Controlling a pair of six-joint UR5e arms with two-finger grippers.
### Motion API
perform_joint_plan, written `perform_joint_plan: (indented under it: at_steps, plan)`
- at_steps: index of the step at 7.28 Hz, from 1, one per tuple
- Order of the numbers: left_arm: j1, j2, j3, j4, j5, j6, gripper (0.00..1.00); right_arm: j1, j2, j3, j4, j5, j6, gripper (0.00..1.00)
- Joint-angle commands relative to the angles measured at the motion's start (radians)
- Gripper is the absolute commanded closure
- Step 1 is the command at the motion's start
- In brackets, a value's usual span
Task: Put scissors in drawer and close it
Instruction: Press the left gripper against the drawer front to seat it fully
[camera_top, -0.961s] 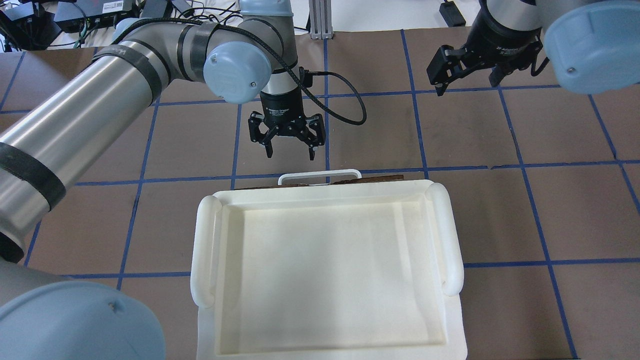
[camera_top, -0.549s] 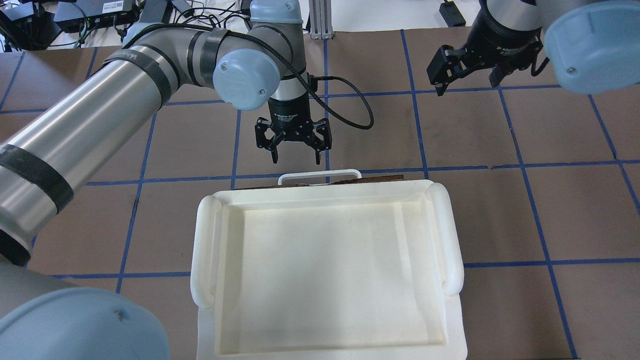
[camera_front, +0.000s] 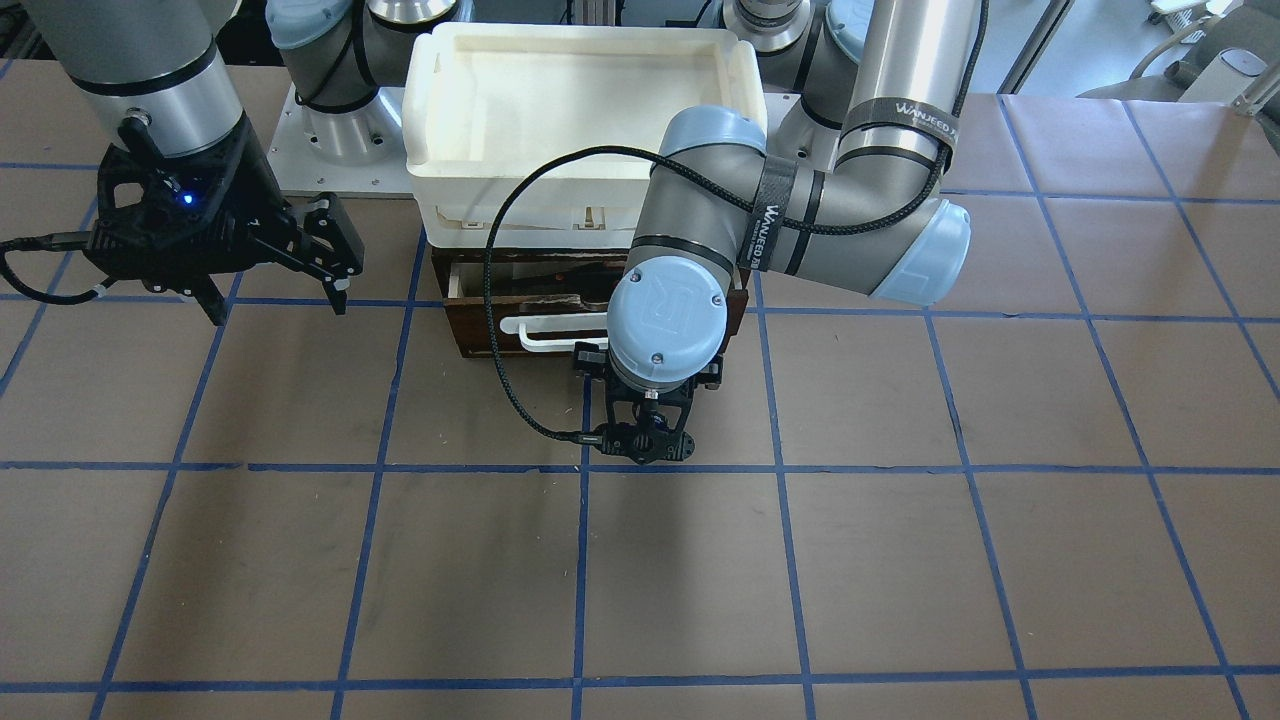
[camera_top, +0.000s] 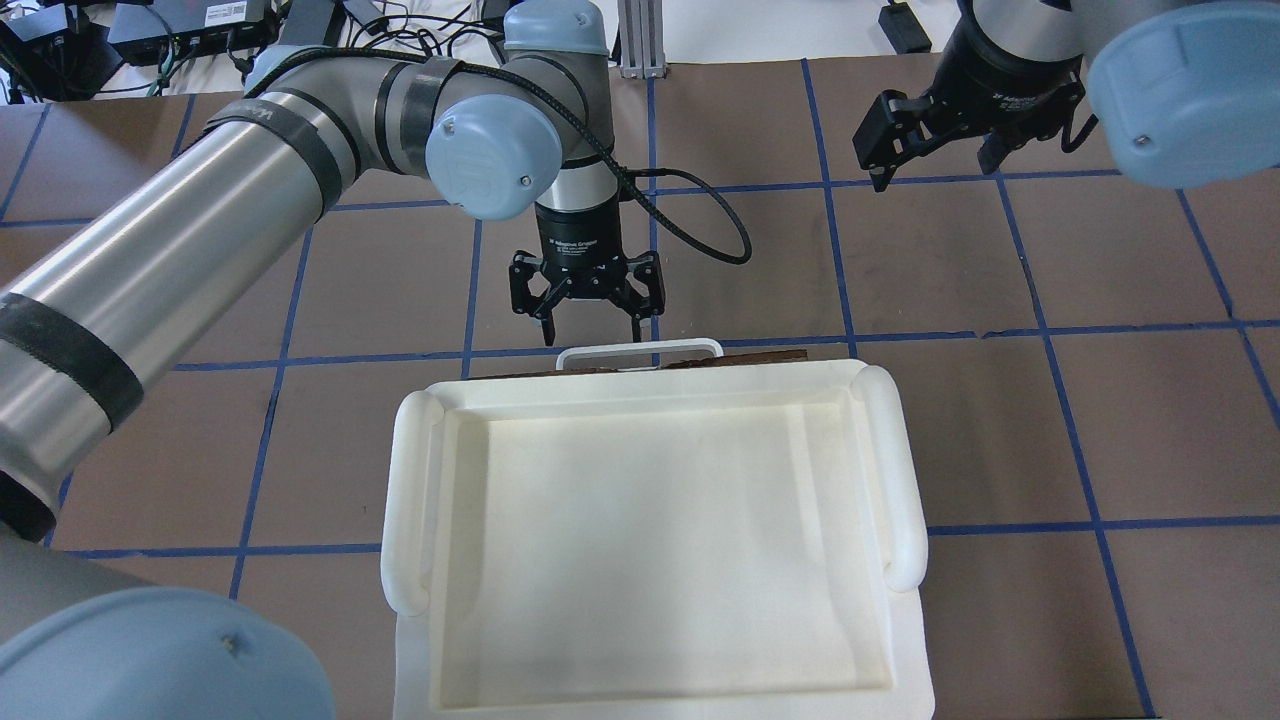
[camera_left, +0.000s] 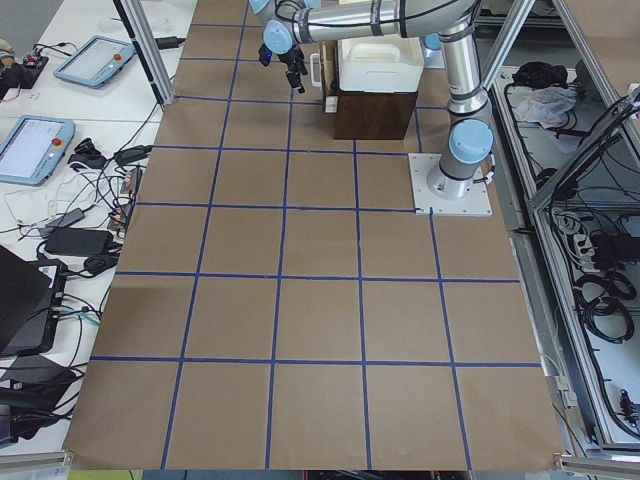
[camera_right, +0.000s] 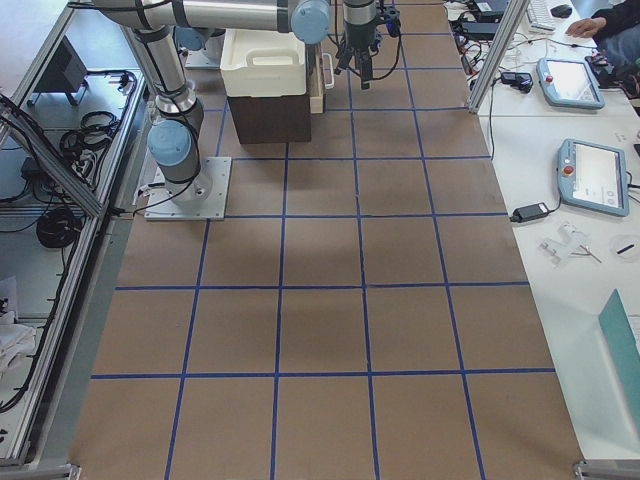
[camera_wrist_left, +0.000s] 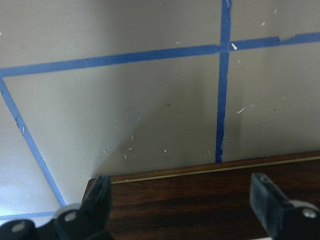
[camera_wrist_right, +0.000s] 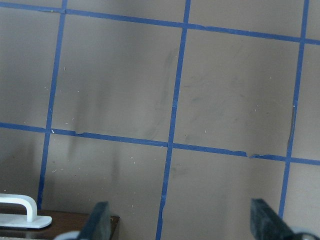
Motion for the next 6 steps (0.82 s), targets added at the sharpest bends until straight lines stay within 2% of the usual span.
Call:
perform_joint_plan:
  at_steps: [1, 6]
  plan:
    - [-0.002, 0.01, -0.017, -0.006, -0.014, -0.001, 0.0, -0.001, 0.0, 0.0, 0.001, 0.0, 0.0, 0.0]
    - [-0.003, 0.038, -0.043, -0.042, -0.016, -0.001, 0.0, 0.0, 0.0, 0.0, 0.001, 0.0, 0.0, 0.0]
